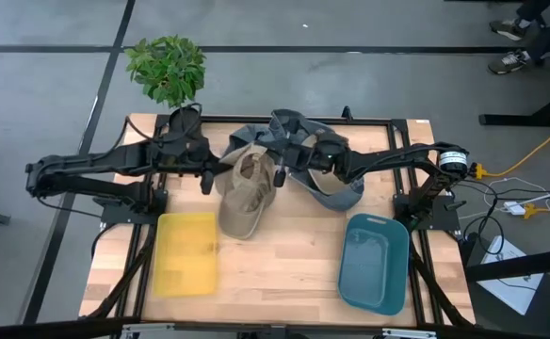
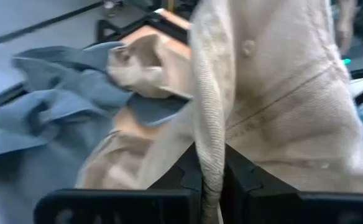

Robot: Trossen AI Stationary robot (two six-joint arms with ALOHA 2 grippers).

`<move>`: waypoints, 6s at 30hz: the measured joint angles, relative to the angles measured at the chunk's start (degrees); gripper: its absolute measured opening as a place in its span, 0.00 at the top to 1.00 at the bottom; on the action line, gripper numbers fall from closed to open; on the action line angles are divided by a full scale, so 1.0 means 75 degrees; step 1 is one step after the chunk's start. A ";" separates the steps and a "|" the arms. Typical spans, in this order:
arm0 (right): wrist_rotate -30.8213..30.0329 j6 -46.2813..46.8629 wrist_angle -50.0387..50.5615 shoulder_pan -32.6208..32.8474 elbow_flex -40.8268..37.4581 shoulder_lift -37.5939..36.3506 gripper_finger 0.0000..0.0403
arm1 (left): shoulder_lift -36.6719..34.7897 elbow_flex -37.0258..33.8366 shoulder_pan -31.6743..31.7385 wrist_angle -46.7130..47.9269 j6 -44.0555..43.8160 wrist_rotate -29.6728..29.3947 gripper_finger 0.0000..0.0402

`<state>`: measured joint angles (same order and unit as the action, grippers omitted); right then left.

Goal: Pick & Place hat
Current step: Put the middle brown cap into the blue bin

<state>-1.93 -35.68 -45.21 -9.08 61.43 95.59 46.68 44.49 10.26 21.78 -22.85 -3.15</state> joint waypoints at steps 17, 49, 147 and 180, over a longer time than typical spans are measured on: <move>-0.0035 0.2274 0.2147 -0.0004 0.0002 0.0000 0.49 | -0.0359 0.0000 -0.0003 0.0971 0.2132 -0.1432 0.94; -0.0750 0.2703 0.4686 0.0074 0.1402 0.0000 0.42 | 0.0005 0.0006 -0.1518 0.2577 0.7253 -0.4266 0.95; -0.3034 0.2906 0.5787 -0.0070 0.2605 0.0000 0.99 | 0.1919 0.0006 -0.2888 -0.3193 0.4334 -0.7617 0.32; -0.2370 0.3109 0.5724 -0.0060 0.2594 0.0000 0.98 | 0.2891 0.0006 -0.1355 -0.3661 0.4691 -0.6421 0.46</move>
<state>-19.70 -12.36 -2.27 -9.53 80.88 95.59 68.36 44.53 0.10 -5.68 12.33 -51.31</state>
